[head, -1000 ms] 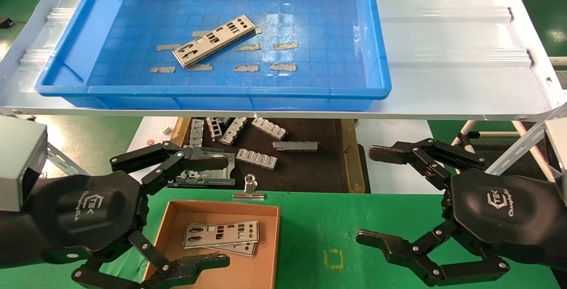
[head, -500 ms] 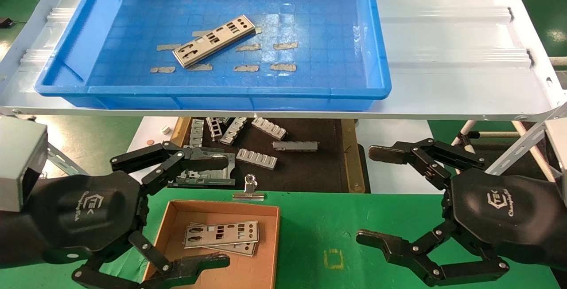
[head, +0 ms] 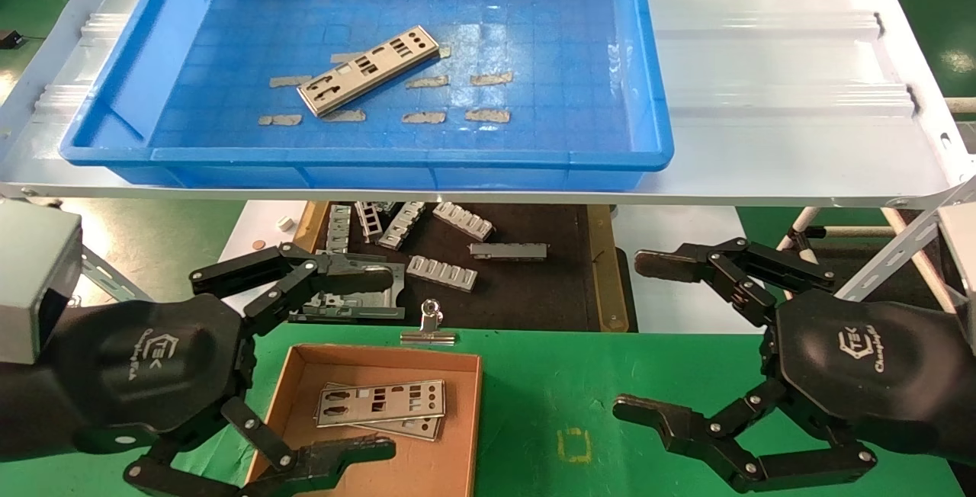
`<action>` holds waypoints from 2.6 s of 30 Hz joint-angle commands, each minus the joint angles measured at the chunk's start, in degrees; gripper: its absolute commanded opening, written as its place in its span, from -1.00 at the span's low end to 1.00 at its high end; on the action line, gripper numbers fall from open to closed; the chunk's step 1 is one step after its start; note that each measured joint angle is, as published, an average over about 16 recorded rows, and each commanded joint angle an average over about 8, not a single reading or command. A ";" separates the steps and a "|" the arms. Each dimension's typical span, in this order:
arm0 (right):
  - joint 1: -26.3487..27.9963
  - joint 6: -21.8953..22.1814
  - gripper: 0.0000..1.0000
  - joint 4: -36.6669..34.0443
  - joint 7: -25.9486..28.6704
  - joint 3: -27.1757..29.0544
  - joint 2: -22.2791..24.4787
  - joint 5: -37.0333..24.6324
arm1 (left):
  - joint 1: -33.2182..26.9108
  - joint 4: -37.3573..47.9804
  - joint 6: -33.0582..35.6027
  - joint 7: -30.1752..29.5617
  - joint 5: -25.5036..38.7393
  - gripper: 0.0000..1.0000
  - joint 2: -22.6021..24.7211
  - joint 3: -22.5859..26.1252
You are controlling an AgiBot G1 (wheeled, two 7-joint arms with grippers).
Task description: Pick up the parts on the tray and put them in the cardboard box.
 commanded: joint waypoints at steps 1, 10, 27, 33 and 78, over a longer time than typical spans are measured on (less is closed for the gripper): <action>0.00 0.00 1.00 0.00 0.00 0.00 0.00 0.00 | 0.00 0.00 0.00 0.00 0.00 1.00 0.00 0.00; 0.00 0.00 1.00 0.00 0.00 0.00 0.00 0.00 | 0.00 0.00 0.00 0.00 0.00 1.00 0.00 0.00; 0.00 0.00 1.00 0.00 0.00 0.00 0.00 0.00 | 0.00 0.00 0.00 0.00 -0.01 1.00 0.00 0.00; 0.00 0.00 1.00 0.00 0.00 0.00 0.00 0.00 | 0.00 0.00 0.00 0.00 -0.01 1.00 0.00 0.00; 0.00 0.00 1.00 0.00 0.00 0.00 0.00 0.00 | 0.00 0.00 0.00 0.00 -0.01 1.00 0.00 0.00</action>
